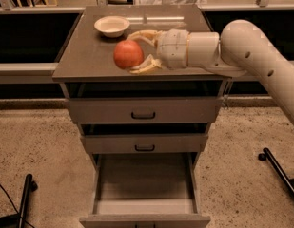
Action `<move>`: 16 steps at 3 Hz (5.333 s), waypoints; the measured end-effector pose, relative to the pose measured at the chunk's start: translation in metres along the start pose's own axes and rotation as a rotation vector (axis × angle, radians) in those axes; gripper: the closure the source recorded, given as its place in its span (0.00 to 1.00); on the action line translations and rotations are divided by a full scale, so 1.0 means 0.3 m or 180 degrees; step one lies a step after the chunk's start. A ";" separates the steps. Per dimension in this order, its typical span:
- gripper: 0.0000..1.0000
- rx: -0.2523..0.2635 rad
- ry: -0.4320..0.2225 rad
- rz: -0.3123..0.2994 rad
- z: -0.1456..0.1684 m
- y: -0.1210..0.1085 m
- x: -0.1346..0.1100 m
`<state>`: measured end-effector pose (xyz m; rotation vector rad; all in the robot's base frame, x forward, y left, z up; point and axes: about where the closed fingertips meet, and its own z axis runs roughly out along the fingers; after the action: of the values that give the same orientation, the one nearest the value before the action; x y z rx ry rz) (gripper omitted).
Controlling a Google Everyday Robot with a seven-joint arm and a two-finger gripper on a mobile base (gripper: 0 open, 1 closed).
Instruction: Pick apple from bottom drawer and place on counter
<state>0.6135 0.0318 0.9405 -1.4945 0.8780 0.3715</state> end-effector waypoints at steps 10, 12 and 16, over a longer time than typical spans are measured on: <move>1.00 0.1397 0.1049 0.2395 -0.333 -0.380 0.478; 1.00 0.1311 0.1400 0.2398 -0.362 -0.341 0.594; 0.11 0.0909 0.1684 0.2534 -0.352 -0.178 0.707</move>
Offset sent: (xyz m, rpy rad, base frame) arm 0.0358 -0.0169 0.0018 0.0475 0.0627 -0.1373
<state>0.7608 -0.1362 0.8456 -0.9291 1.8715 0.4033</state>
